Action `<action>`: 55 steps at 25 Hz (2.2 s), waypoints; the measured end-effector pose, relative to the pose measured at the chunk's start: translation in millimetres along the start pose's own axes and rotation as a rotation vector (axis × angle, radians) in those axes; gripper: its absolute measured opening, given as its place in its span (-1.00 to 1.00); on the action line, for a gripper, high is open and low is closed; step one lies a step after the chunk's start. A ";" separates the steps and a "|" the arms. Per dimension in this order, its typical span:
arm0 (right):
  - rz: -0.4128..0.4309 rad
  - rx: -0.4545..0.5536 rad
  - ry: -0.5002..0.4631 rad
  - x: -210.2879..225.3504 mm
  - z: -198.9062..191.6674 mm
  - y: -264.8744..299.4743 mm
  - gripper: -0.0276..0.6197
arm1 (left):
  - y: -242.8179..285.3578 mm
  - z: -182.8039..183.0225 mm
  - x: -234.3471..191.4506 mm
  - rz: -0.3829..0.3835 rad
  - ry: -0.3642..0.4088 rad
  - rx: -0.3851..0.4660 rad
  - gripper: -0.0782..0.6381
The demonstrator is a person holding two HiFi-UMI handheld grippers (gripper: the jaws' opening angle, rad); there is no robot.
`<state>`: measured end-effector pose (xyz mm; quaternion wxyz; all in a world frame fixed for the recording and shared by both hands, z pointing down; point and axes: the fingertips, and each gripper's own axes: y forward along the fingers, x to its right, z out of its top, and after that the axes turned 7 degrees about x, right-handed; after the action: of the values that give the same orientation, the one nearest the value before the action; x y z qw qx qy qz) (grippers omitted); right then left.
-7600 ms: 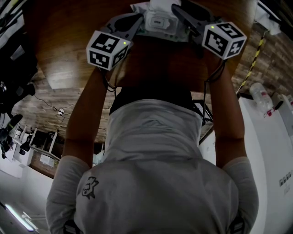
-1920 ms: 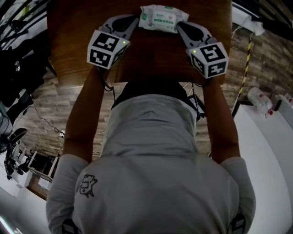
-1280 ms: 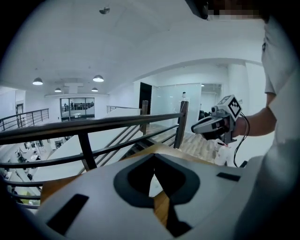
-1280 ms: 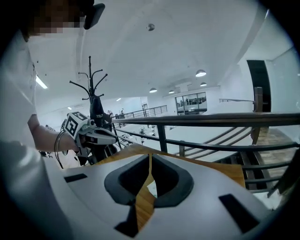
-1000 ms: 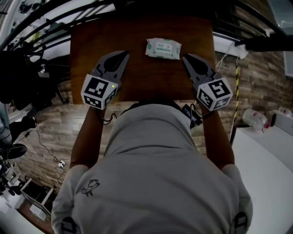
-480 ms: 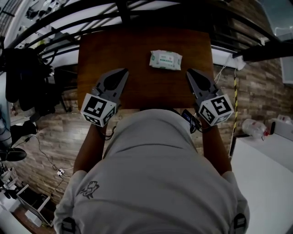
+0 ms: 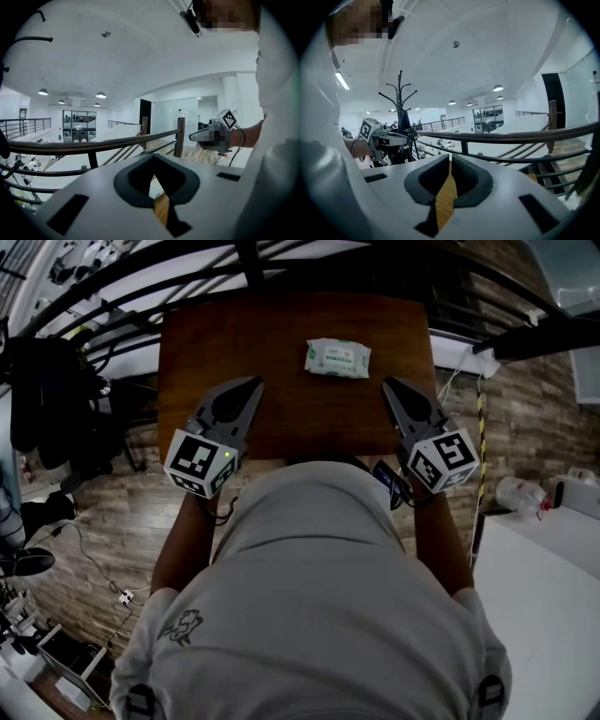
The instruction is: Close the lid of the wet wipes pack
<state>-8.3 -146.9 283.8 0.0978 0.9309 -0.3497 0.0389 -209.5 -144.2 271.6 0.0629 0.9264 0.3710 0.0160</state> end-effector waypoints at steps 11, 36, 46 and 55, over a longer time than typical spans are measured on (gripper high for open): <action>-0.047 0.010 -0.006 9.2 2.5 -36.2 -0.78 | 6.6 -1.0 24.0 -0.035 0.004 -0.004 -0.74; 0.065 0.018 -0.056 5.3 -28.3 -229.8 -0.78 | -11.7 -12.0 223.4 0.033 0.004 -0.018 -0.74; 0.120 0.020 -0.025 -25.0 -48.8 -280.7 -0.78 | -55.7 -13.5 281.8 0.083 0.006 -0.025 -0.74; 0.114 0.052 -0.019 -59.2 -53.0 -298.2 -0.78 | -95.4 -16.1 298.6 0.076 0.024 -0.037 -0.74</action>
<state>143.4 121.8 281.1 0.0678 0.9121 -0.4019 0.0445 -59.8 131.7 270.3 0.0748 0.9382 0.3360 0.0362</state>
